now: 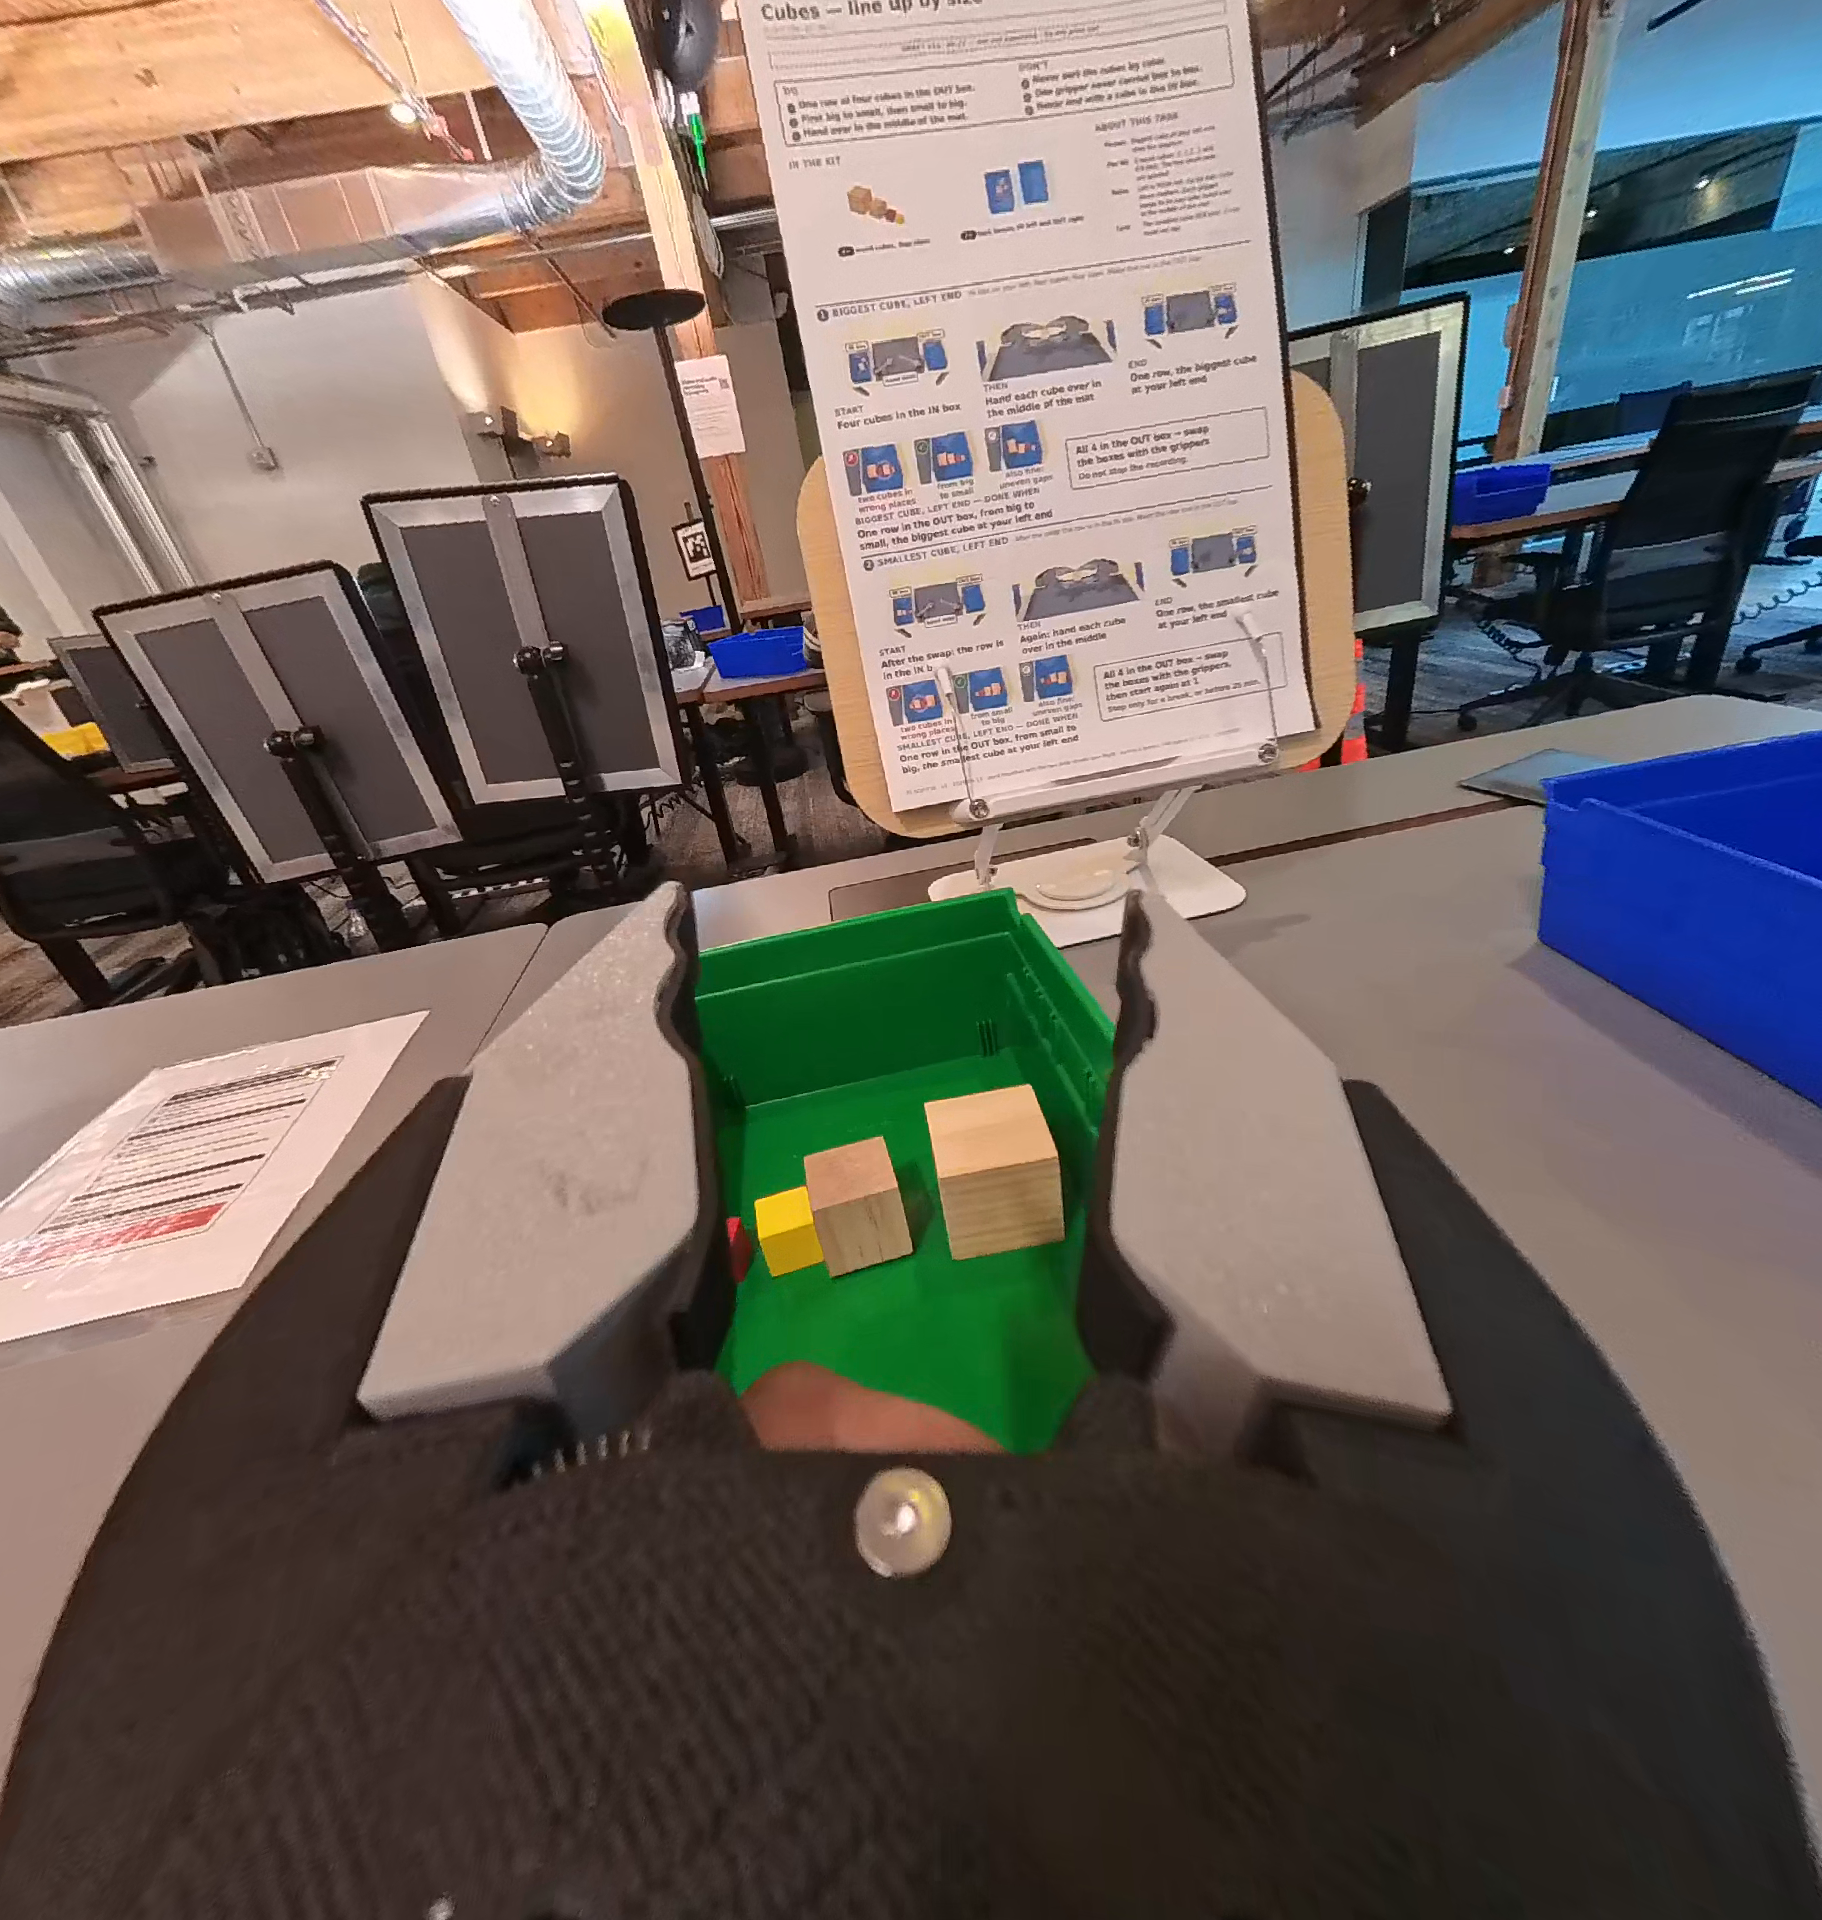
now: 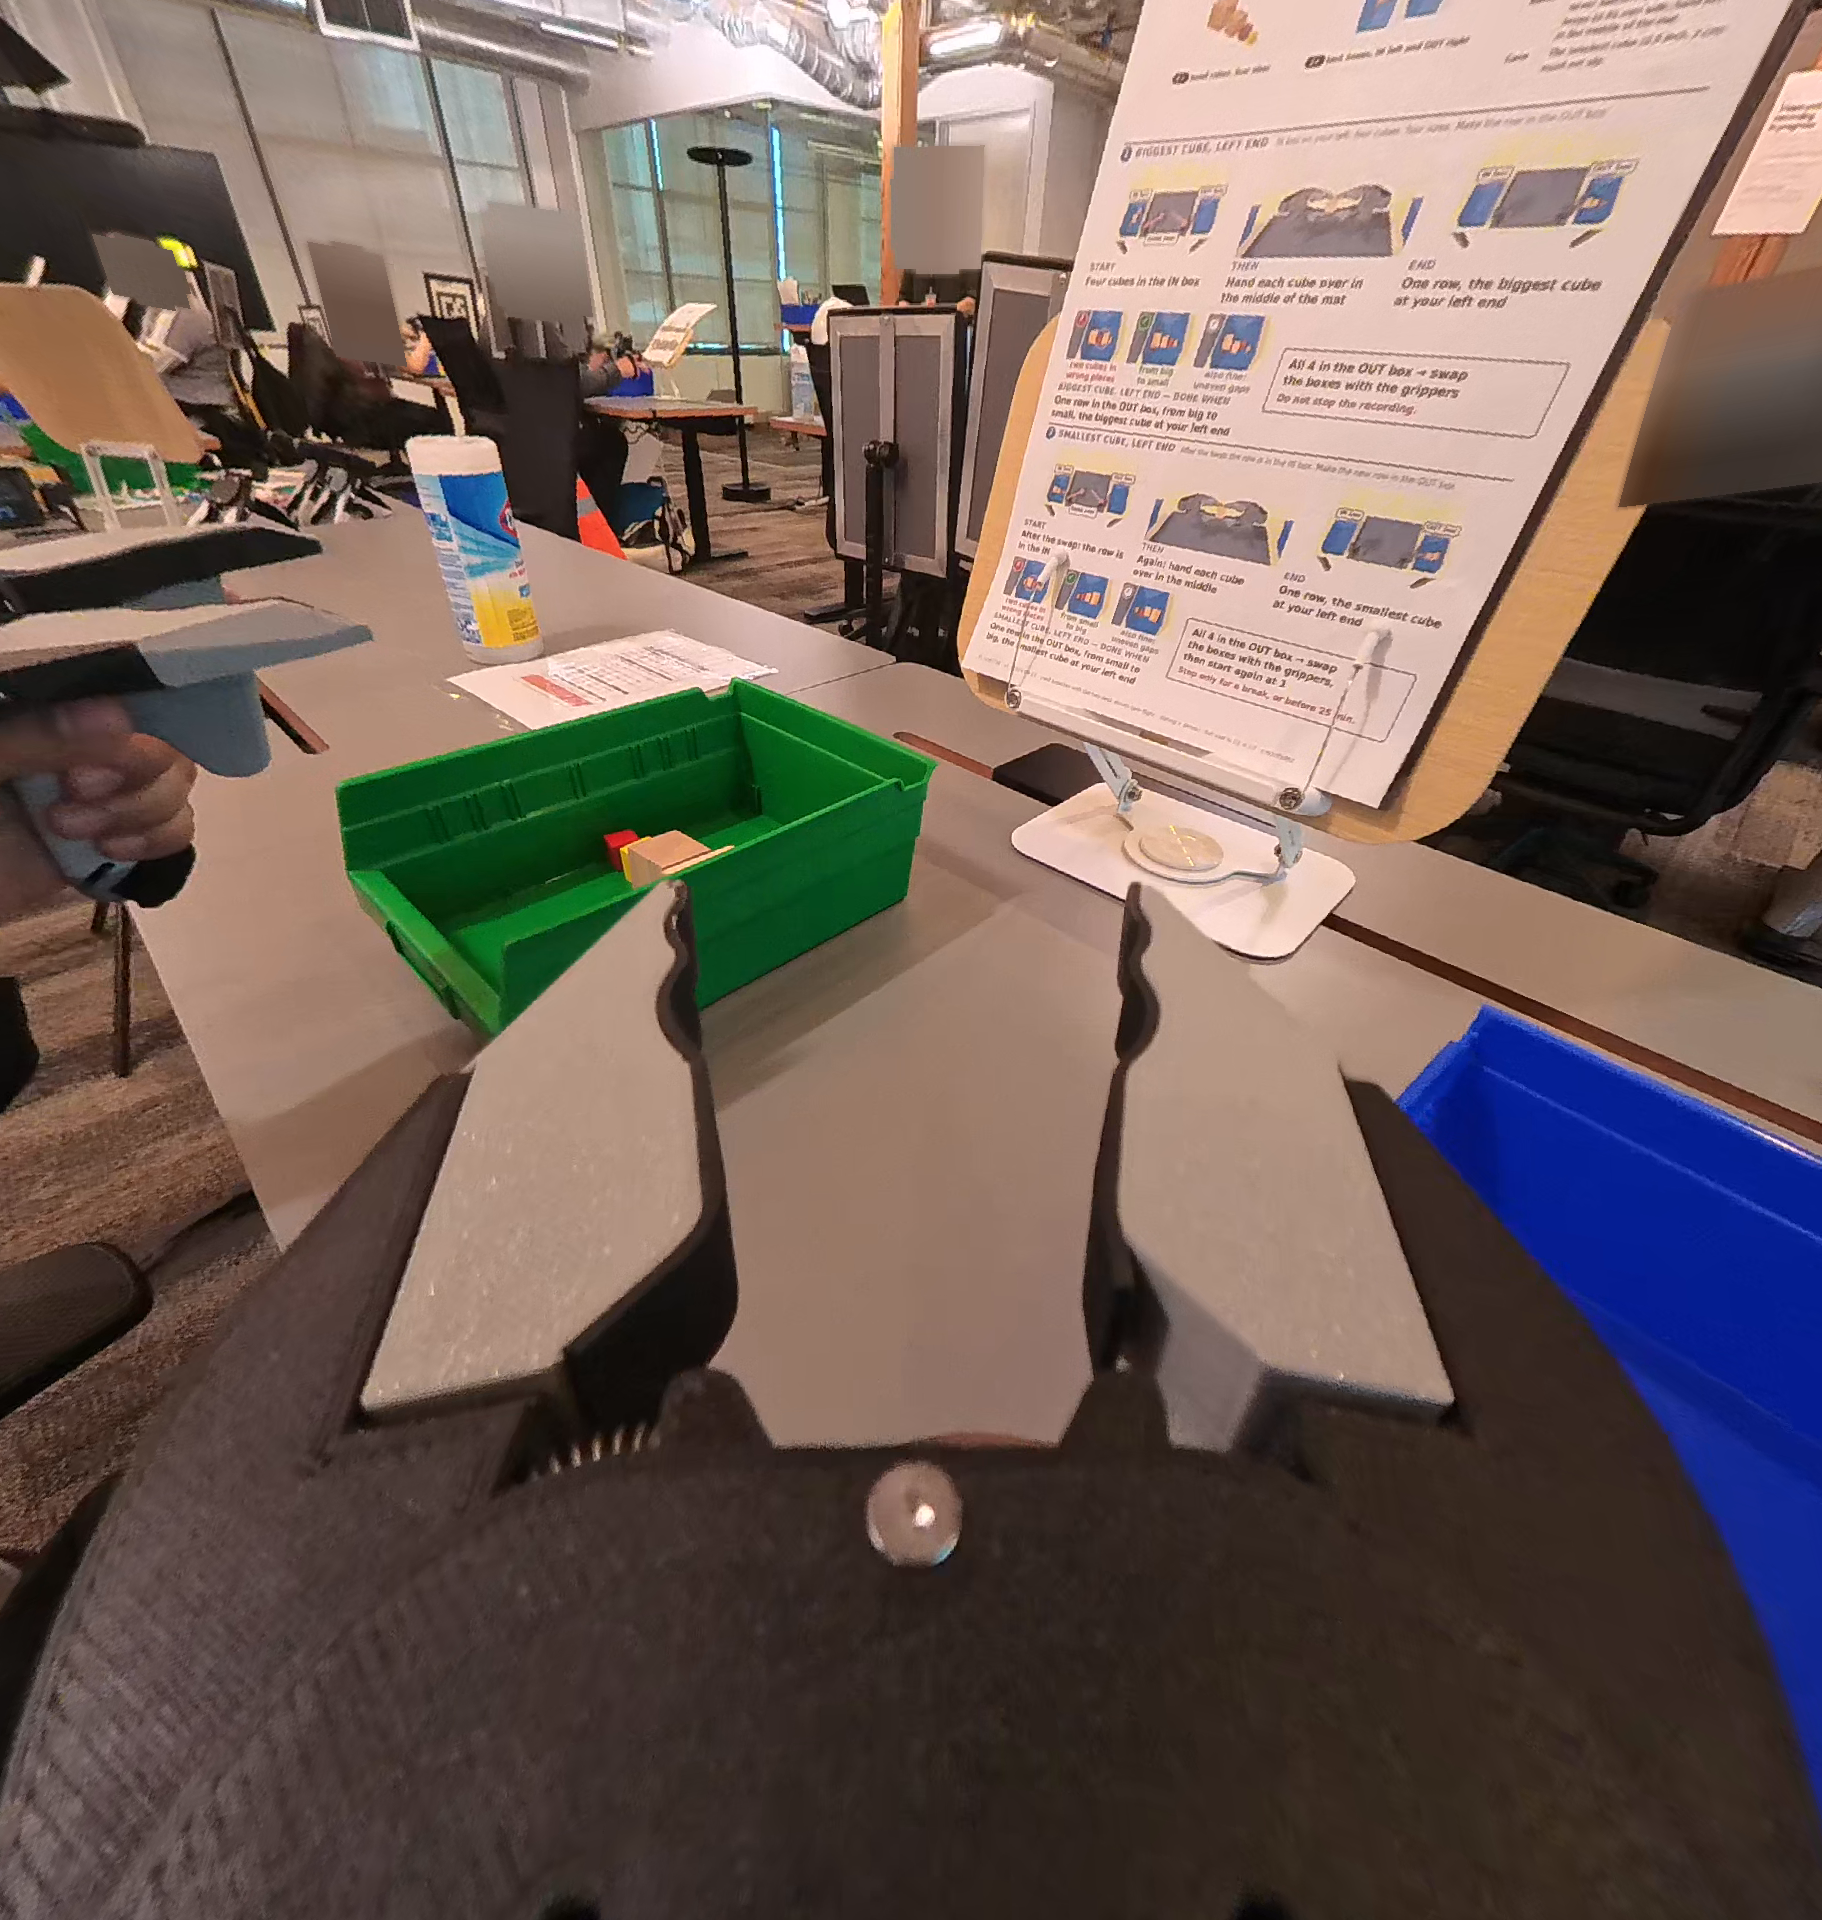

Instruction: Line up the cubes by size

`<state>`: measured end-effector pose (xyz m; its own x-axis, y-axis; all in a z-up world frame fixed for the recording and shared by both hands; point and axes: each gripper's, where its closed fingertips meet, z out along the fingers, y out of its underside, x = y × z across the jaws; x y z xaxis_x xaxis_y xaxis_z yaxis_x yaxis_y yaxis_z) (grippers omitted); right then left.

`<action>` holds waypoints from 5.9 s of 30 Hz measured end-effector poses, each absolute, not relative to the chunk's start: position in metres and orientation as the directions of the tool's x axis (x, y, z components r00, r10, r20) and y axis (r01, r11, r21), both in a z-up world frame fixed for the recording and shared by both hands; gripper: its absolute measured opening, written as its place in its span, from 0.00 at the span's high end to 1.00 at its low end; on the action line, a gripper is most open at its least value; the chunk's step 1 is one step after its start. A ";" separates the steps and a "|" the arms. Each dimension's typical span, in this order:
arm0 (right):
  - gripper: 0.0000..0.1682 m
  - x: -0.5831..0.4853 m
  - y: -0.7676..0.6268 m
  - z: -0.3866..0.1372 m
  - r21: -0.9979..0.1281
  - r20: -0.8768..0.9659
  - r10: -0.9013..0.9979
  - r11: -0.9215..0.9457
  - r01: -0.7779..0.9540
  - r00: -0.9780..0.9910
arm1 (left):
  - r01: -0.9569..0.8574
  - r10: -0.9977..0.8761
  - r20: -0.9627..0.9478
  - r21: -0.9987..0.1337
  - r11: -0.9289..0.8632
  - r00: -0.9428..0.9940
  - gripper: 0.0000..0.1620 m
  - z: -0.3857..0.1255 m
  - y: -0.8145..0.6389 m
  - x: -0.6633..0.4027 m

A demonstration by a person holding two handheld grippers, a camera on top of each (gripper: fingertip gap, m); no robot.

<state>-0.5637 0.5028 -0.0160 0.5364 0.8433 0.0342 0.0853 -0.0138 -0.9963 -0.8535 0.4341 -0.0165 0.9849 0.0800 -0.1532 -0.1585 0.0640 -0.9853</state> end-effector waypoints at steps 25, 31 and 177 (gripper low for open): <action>0.53 -0.565 0.497 -0.012 -0.996 0.052 0.845 0.007 0.085 0.532 | -0.192 0.078 -0.186 -0.979 0.064 0.979 0.51 -0.017 0.435 -0.847; 0.53 -0.566 0.497 -0.013 -0.996 0.054 0.846 0.008 0.089 0.530 | -0.197 0.080 -0.192 -0.978 0.066 0.978 0.51 -0.016 0.435 -0.847; 0.56 -0.563 0.494 -0.023 -0.972 0.196 0.836 0.098 0.213 0.513 | -0.721 -0.572 -0.450 -0.314 -0.617 0.685 1.00 -0.222 0.601 -0.855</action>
<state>-0.5627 0.4935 -0.0225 0.5129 0.8357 0.1961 0.2128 0.0976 -0.9722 -0.8555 0.6013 -0.2217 0.6855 -0.5721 -0.4504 -0.7215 -0.6170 -0.3143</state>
